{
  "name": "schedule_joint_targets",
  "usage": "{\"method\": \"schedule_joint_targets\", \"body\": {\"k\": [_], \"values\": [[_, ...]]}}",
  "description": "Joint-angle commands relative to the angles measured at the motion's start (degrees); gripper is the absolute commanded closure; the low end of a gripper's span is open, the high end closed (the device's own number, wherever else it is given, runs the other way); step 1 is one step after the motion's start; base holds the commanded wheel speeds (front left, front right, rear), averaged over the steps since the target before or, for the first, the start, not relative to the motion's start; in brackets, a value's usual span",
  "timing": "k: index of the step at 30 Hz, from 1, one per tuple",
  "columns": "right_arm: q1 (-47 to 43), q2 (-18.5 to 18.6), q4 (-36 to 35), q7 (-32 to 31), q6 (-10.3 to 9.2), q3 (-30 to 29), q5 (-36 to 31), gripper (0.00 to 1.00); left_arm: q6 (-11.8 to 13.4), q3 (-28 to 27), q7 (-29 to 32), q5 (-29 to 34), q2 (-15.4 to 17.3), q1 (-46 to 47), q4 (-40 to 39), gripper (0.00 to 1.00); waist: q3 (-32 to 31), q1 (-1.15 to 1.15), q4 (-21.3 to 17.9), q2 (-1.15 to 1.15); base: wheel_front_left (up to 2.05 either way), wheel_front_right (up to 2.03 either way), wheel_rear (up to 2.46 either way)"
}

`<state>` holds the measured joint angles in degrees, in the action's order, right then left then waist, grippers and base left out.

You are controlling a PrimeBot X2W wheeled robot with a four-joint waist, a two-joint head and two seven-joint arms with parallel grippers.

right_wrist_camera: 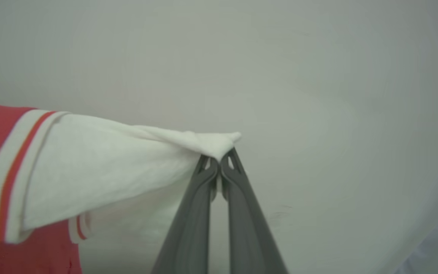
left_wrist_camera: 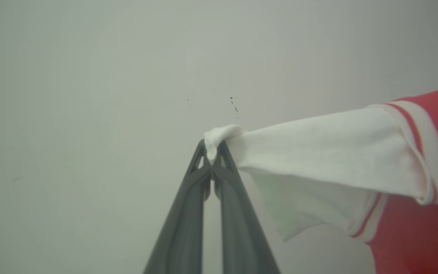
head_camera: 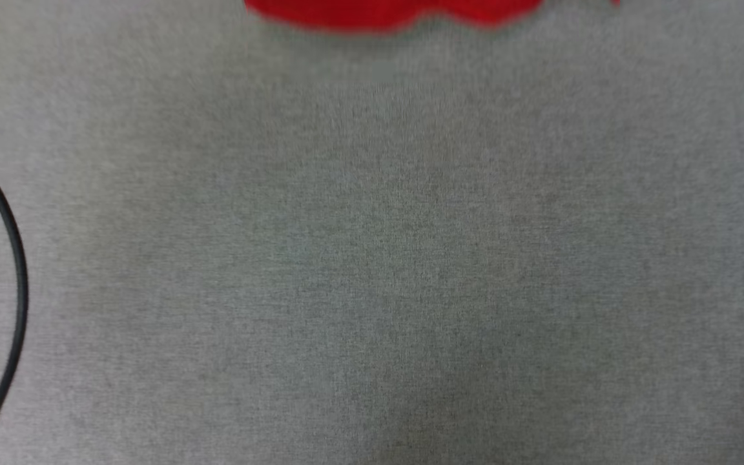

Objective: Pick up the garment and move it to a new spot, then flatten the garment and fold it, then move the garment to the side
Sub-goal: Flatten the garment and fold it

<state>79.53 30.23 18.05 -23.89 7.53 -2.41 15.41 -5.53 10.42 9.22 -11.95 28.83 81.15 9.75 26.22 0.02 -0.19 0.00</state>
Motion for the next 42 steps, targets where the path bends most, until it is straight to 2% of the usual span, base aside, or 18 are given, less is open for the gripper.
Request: {"method": "schedule_joint_targets", "body": {"k": [1,10,16,22,28,34,42], "values": [[1.42,-0.29,1.13,0.78,-0.08,0.58,-0.46,1.00,0.14,0.04,-0.73,0.40,-0.18,1.52,1.23,1.00,3.84,-0.02,-0.45,0.00,0.00,0.00,0.00],[14.24,-3.36,15.44,10.91,-0.08,2.06,-4.64,1.00,1.55,0.93,-10.16,2.44,-2.58,13.40,15.51,1.00,10.52,-0.02,-0.14,0.00,0.00,0.00,0.00],[14.21,-5.57,23.08,15.84,-0.08,3.08,-4.51,1.00,1.29,2.45,-14.82,2.23,-4.72,12.65,22.72,1.00,11.94,-0.02,0.73,0.00,0.00,0.00,0.00],[8.04,-7.28,29.26,19.23,-0.08,4.76,-4.21,1.00,1.30,4.11,-18.81,1.08,-7.25,5.19,27.03,1.00,9.26,-0.02,1.17,0.00,0.00,0.00,0.00],[-1.81,-7.36,33.61,19.98,-0.08,7.66,-1.38,1.00,1.63,5.34,-20.84,-0.39,-8.88,-6.94,29.79,1.00,3.08,-0.02,1.28,0.00,0.00,0.00,0.00],[-13.93,-6.03,33.61,18.16,-0.08,12.37,3.87,1.00,1.12,6.83,-21.46,-1.66,-8.95,-20.40,32.09,1.00,-4.10,-0.02,1.47,0.00,0.00,0.00,0.00],[-28.14,-4.00,31.40,13.42,-0.09,16.00,11.51,1.00,-0.47,8.59,-17.90,-4.81,-7.59,-35.61,33.73,1.00,-11.95,-0.02,1.21,0.00,0.00,0.00,0.00]]}}
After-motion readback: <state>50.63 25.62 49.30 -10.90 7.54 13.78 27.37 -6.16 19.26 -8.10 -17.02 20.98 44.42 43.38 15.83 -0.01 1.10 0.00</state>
